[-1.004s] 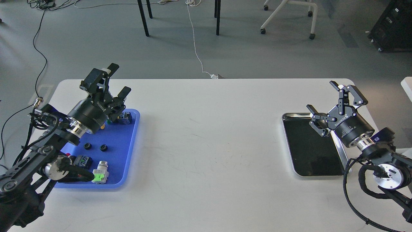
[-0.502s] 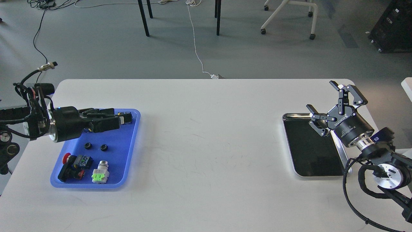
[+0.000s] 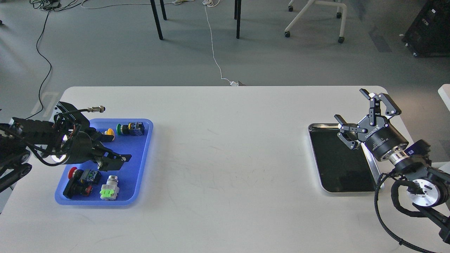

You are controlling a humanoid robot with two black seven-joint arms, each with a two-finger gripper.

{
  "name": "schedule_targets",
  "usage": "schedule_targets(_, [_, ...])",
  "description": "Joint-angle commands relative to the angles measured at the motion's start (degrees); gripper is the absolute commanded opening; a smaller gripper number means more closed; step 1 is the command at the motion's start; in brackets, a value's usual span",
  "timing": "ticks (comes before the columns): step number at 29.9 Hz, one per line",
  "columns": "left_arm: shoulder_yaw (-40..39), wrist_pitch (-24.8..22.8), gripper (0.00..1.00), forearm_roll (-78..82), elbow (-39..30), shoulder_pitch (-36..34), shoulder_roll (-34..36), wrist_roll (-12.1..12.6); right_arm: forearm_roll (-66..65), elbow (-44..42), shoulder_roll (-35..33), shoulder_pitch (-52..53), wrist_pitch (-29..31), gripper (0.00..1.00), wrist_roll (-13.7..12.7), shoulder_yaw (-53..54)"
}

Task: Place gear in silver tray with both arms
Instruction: 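Lower the left gripper and grasp a small black gear in the blue tray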

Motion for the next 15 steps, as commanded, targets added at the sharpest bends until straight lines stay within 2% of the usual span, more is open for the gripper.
schedule_targets(1, [1.4, 1.1, 0.91, 0.0, 3.7, -0.1, -1.0, 0.0, 0.0, 0.0, -0.1, 0.1, 0.0, 0.99, 0.0, 0.0])
schedule_targets(9, [3.3, 3.1, 0.88, 0.0, 7.9, -0.1, -3.5, 0.0, 0.0, -0.3, 0.0, 0.0, -0.1, 0.99, 0.0, 0.1])
schedule_targets(15, [3.4, 3.1, 0.75, 0.0, 9.3, 0.0, -4.1, 0.0, 0.0, -0.4, 0.0, 0.0, -0.1, 0.99, 0.0, 0.1])
